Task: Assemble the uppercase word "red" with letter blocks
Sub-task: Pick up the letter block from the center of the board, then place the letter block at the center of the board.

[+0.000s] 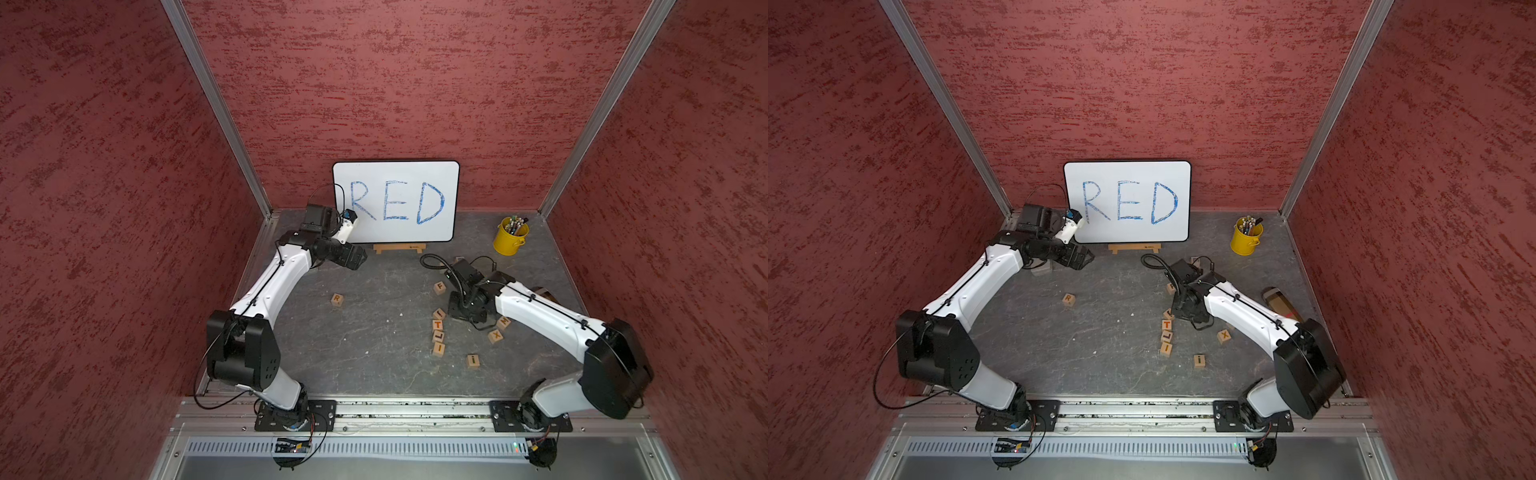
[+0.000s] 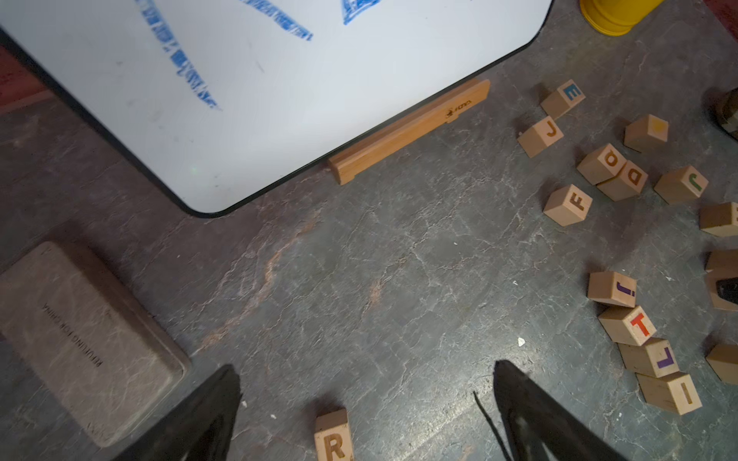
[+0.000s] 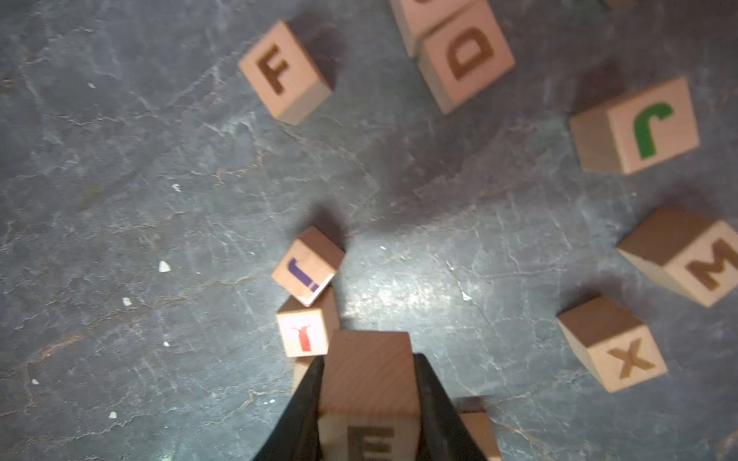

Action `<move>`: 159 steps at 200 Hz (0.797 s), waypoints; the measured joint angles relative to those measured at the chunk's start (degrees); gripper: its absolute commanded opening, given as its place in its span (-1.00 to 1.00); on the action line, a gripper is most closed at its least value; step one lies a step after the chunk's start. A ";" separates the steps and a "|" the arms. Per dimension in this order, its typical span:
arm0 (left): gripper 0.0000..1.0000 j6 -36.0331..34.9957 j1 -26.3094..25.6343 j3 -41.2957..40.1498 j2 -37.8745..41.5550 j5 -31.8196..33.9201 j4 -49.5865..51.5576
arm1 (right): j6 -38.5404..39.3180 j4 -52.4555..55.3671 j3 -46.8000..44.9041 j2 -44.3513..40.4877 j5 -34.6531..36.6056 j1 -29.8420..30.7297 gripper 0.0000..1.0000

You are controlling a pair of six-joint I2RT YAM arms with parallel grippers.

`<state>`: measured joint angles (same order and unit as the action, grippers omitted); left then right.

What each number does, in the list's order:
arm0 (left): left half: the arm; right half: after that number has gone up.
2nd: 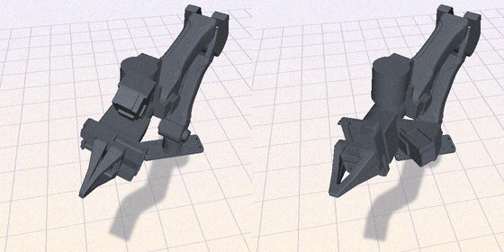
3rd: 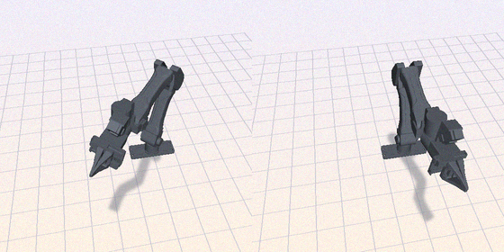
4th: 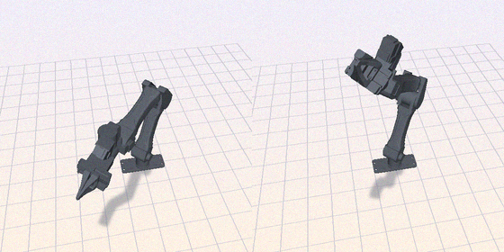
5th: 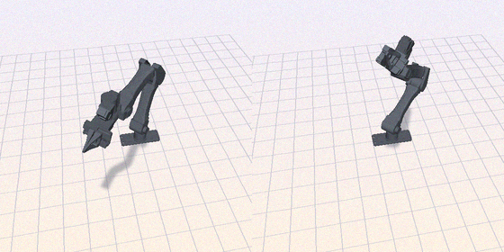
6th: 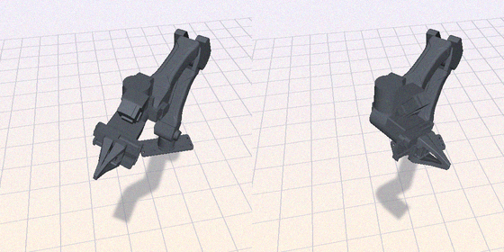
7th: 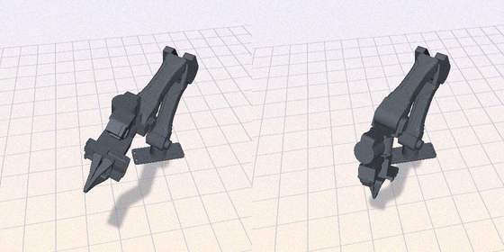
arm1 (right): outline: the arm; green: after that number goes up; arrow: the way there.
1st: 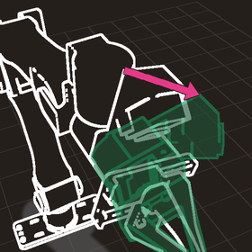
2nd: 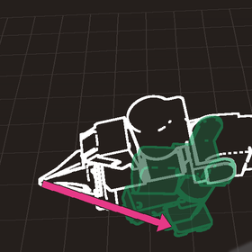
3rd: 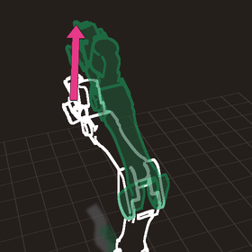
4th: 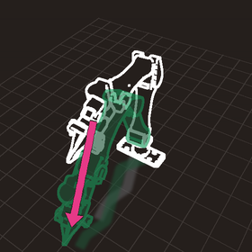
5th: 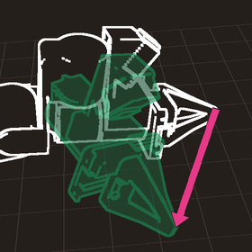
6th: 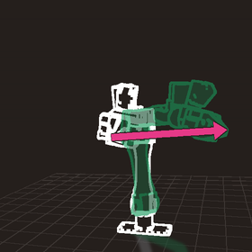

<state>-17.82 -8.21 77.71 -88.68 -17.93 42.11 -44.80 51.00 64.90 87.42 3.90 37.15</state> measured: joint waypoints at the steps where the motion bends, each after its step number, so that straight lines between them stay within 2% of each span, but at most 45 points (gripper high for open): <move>1: 0.99 0.00 0.20 -0.07 0.11 -0.04 0.00 | 0.20 0.07 0.46 0.31 -0.04 0.11 -0.69; 85: 0.99 1.55 10.12 -6.54 8.20 -1.51 0.74 | 7.98 2.43 28.24 26.58 -4.26 8.70 -0.65; 130: 0.99 1.55 18.27 -9.07 10.47 -3.17 1.33 | 11.37 5.57 42.66 38.40 -5.18 11.39 -0.63; 159: 0.99 1.51 19.91 -10.29 12.26 -4.02 1.70 | 13.09 8.15 49.11 44.61 -5.22 12.35 -0.60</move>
<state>-16.32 11.70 67.42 -76.42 -21.96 43.81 -31.70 59.16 114.02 132.03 -1.32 49.50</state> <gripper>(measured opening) 0.996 0.335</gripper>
